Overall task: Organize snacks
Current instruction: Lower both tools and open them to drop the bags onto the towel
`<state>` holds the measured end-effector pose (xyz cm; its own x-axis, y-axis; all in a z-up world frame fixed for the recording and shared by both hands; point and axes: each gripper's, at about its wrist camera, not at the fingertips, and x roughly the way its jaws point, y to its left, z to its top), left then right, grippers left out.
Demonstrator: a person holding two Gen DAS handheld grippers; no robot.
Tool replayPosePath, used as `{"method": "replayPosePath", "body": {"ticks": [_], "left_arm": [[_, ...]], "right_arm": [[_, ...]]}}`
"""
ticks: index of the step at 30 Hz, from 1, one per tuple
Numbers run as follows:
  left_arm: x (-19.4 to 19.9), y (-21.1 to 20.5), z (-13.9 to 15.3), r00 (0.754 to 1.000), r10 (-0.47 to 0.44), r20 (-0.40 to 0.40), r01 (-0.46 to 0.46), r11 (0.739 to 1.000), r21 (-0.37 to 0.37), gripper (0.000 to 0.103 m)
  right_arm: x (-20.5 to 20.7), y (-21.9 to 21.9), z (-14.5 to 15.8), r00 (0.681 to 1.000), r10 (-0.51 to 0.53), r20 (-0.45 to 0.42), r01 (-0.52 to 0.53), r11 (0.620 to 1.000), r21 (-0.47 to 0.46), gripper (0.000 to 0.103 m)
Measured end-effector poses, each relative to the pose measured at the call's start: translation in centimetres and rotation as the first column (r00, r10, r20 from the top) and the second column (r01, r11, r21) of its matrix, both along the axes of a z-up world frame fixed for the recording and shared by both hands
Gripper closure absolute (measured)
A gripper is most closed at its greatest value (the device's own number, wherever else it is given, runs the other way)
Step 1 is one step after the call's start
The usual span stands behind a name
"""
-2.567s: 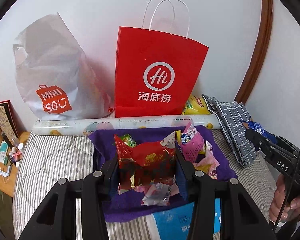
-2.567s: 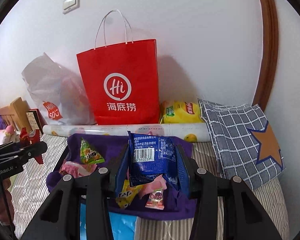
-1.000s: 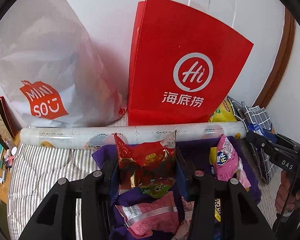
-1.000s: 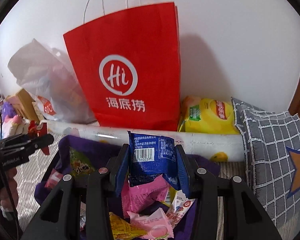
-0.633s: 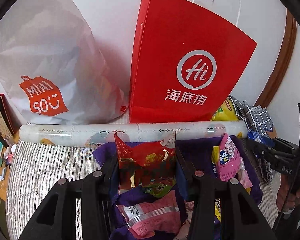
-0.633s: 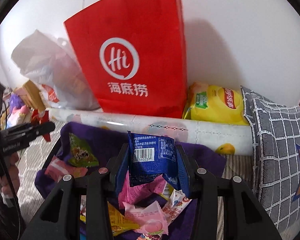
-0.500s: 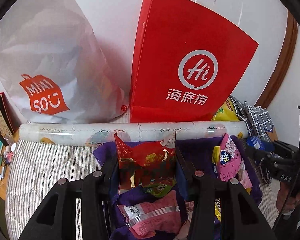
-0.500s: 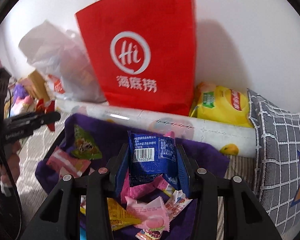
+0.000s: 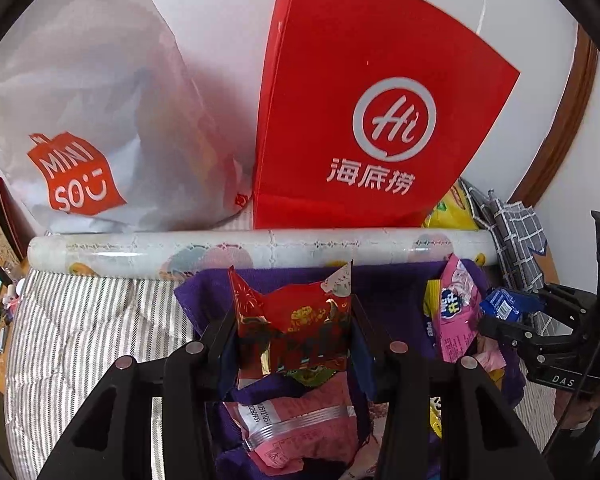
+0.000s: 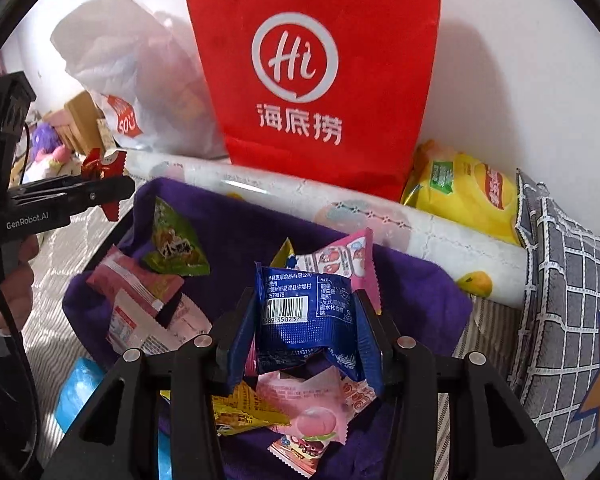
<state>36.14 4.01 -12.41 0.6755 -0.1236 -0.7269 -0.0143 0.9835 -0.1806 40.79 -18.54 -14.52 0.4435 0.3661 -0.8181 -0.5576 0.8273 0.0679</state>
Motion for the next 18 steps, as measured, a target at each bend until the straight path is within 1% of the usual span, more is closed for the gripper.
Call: {"method": "replayPosePath", "body": {"ticks": [3, 5, 11, 12, 13, 15, 18], "left_arm": [[0.2, -0.3, -0.5, 1.000, -0.005, -0.019, 0.005, 1.000, 0.003, 0.058], [0.4, -0.5, -0.9, 0.999, -0.010, -0.033, 0.011, 1.000, 0.004, 0.058], [0.7, -1.2, -1.6, 0.998, -0.027, -0.059, 0.028, 0.999, 0.015, 0.058], [0.7, -1.3, -1.7, 0.998, -0.030, -0.063, 0.031, 0.999, 0.017, 0.058], [0.7, -1.4, -1.8, 0.997, -0.031, -0.069, 0.032, 0.999, 0.023, 0.058], [0.7, -1.5, -1.8, 0.997, -0.032, -0.069, 0.034, 0.999, 0.023, 0.058], [0.7, -1.7, -1.9, 0.997, -0.031, -0.072, 0.033, 0.999, 0.029, 0.058]], "right_arm": [[0.0, 0.3, -0.3, 1.000, 0.009, -0.010, -0.009, 1.000, -0.022, 0.054], [0.1, 0.4, -0.4, 1.000, 0.004, -0.011, -0.005, 1.000, -0.029, 0.051], [0.0, 0.9, -0.8, 0.999, 0.022, -0.024, -0.023, 0.999, -0.046, 0.049], [-0.1, 0.9, -0.7, 1.000, 0.021, -0.022, -0.022, 0.999, -0.049, 0.047], [-0.1, 0.9, -0.7, 1.000, 0.019, -0.020, -0.020, 0.998, -0.051, 0.042], [-0.2, 1.0, -0.6, 1.000, 0.016, -0.014, -0.017, 0.999, -0.048, 0.038], [-0.3, 1.1, -0.3, 1.000, 0.019, -0.014, -0.019, 0.999, -0.034, 0.035]]}}
